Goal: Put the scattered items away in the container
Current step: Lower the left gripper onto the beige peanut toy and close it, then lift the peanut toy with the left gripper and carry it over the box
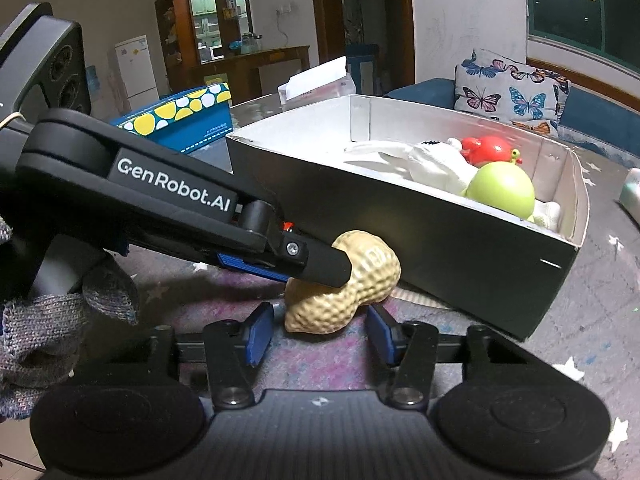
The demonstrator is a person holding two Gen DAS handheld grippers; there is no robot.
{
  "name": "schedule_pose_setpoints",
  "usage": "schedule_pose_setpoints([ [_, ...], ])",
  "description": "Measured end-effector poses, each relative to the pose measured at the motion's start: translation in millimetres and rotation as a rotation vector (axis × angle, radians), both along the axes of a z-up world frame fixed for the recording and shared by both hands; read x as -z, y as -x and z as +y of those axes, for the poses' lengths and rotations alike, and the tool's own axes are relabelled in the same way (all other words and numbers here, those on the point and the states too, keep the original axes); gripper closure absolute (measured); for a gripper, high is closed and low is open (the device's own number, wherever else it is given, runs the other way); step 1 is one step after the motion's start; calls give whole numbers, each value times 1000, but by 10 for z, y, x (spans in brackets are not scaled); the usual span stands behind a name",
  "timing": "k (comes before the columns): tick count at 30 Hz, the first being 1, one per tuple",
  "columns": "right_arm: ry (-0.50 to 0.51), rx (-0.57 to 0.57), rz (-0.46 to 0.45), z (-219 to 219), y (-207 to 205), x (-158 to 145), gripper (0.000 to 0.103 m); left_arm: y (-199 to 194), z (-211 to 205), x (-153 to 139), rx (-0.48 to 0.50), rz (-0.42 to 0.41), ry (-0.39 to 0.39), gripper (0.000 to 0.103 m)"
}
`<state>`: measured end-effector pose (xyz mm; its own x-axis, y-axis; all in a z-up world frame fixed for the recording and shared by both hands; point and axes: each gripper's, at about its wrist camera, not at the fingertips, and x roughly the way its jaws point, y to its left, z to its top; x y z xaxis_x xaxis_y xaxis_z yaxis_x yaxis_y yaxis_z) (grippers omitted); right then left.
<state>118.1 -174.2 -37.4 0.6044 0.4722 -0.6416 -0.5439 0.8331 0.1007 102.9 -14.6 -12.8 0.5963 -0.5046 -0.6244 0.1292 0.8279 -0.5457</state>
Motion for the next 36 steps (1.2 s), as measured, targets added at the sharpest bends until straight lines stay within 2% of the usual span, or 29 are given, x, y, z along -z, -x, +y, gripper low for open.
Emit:
schedule_pose_setpoints([
  [4, -1, 7, -3, -3, 20, 6, 54, 7, -33, 4, 9, 1, 0, 67],
  [13, -29, 25, 12, -46, 3, 1, 52, -29, -53, -12, 7, 16, 7, 67],
  [19, -25, 28, -14, -83, 84, -76, 52, 61, -90, -53, 42, 5, 9, 66],
  [28, -37, 36, -120, -137, 225, -439, 53, 175, -124, -406, 40, -100, 32, 66],
  [36, -21, 38, -180, -86, -57, -686, 53, -146, -135, -669, 5, -157, 29, 67],
])
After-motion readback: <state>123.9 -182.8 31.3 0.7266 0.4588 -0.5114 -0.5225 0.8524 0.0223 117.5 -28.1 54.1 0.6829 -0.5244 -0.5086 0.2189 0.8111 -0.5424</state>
